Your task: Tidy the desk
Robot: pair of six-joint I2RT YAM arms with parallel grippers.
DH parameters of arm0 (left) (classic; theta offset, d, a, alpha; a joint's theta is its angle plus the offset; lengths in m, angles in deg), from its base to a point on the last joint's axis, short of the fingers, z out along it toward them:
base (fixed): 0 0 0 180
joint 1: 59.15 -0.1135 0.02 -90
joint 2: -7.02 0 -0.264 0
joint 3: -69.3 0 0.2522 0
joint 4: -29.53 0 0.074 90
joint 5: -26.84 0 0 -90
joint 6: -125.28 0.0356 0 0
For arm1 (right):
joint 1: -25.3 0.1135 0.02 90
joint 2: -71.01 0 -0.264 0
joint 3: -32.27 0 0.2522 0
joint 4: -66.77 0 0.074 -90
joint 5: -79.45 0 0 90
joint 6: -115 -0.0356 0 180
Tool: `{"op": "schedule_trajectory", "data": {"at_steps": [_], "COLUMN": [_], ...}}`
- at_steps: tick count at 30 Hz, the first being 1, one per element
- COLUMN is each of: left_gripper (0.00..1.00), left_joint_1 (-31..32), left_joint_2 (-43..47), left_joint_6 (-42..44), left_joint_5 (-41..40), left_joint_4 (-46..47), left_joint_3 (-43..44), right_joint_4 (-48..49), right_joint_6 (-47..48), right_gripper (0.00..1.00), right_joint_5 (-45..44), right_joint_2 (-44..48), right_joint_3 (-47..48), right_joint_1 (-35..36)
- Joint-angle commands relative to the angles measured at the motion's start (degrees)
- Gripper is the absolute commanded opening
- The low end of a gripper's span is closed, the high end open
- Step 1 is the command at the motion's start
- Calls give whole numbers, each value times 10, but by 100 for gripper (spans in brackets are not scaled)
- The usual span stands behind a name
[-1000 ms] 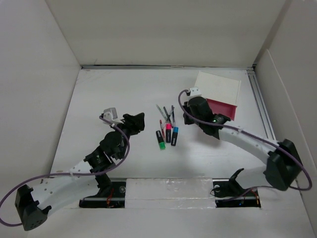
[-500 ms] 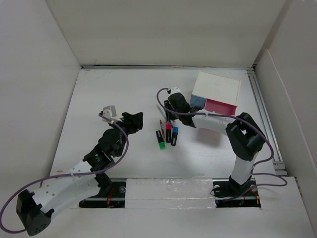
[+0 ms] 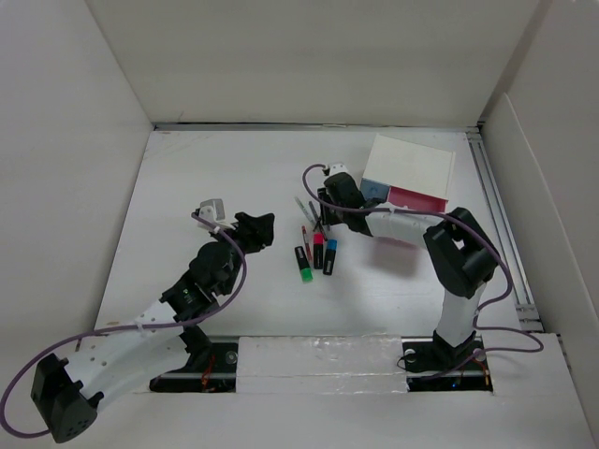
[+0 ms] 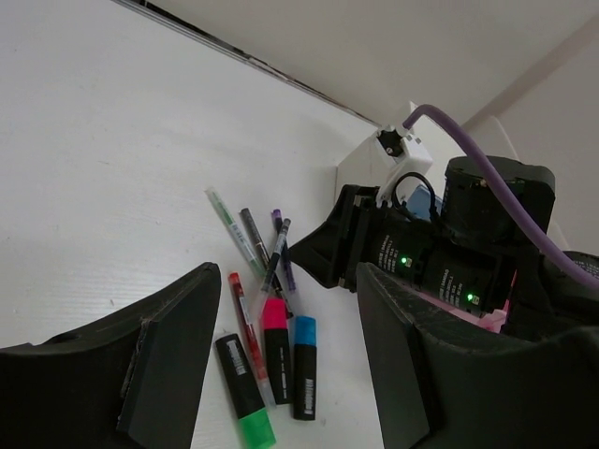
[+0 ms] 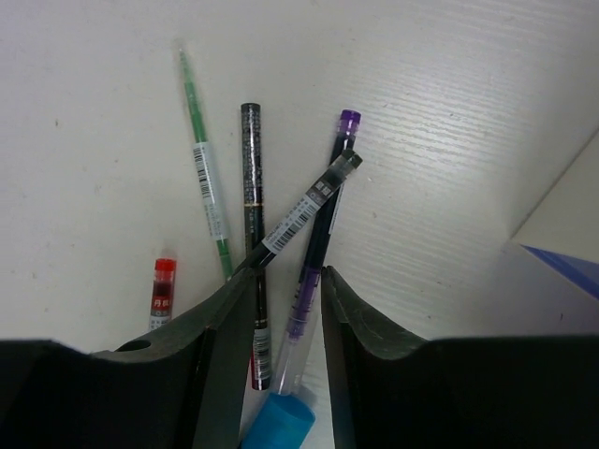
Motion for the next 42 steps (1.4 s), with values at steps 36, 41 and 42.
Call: {"op": "schedule_trajectory", "data": {"at_steps": [36,41,42], "left_gripper": [44,43,43], "left_joint_1": [-2,-2,-2], "left_joint_2": [-16,-19,-16], "left_joint_6": [-12,-7,-6], "left_joint_5": [-80,-41,-36], "left_joint_4": [-7,7,10], "left_joint_3": [10,7,7], "right_joint_4": [-11,-62,-64], "right_joint_6": [24,31,31], "right_gripper": [33,36,36], "right_joint_5": [-69,-94,-91], "right_joint_2": [-23,-28,-31], "right_joint_3": [69,70,70], "right_joint_1": [28,3,3]}}
